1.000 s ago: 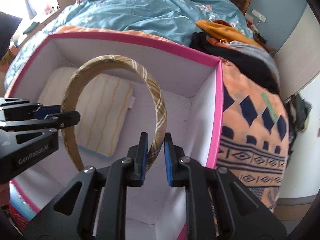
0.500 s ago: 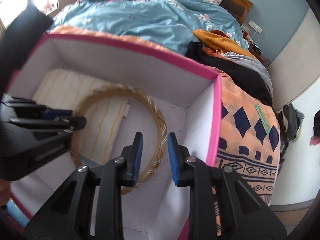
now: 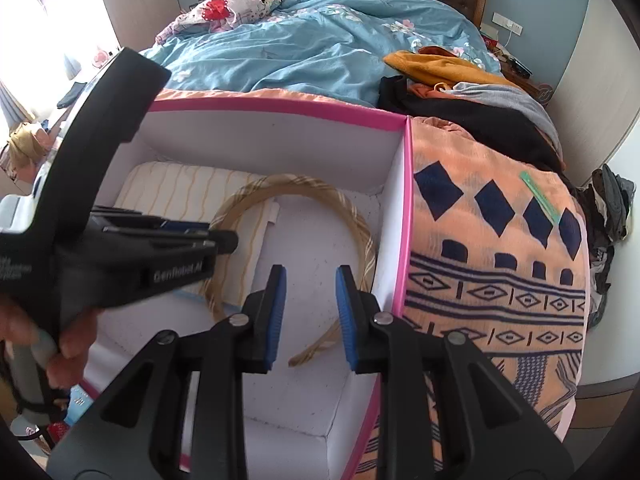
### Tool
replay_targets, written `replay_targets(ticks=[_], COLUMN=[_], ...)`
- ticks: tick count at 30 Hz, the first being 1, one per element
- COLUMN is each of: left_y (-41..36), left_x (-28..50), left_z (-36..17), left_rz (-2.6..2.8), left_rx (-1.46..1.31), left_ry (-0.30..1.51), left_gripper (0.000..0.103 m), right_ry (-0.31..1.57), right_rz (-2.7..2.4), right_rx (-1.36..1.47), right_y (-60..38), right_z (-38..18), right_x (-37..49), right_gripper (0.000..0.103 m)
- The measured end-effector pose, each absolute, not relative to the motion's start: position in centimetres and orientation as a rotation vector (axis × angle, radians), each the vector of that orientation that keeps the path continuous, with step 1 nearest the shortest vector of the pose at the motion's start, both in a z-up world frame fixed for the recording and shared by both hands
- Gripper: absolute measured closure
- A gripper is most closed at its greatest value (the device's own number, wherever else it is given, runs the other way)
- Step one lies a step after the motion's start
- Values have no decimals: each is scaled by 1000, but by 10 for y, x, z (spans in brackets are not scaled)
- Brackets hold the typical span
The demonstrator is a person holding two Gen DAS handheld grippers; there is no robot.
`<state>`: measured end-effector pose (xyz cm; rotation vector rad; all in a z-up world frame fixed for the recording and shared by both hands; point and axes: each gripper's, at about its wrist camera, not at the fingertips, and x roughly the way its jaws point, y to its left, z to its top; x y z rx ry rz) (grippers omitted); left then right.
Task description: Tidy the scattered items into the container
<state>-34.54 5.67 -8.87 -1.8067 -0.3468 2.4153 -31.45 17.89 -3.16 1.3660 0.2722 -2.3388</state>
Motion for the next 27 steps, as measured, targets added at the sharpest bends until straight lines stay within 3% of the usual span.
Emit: replay_targets(ticks=[9, 11, 13, 17, 19, 27], left_y=[61, 62, 63, 60, 58, 55], left_x=[-320, -311, -301, -279, -270, -235], left_z=[-49, -39, -30, -12, -6, 7], left_rz=[2583, 2625, 2675, 2752, 2772, 2804], left_rx=[-1617, -1570, -1528, -1451, -1419, -1393], left_ry=[-253, -224, -190, -161, -168, -130], left_gripper=[76, 71, 57, 51, 42, 39], right_ry=[199, 184, 154, 123, 103, 53], right_rz=[-2298, -2292, -2285, -2281, -2273, -2248], right_rx=[1337, 1329, 1319, 1296, 1290, 1258], right_y=[184, 185, 185, 186, 187, 191], right_z=[-32, -31, -30, -27, -26, -20], right_x=[-297, -292, -287, -279, -275, -253], right_gripper=[73, 69, 67, 65, 62, 61])
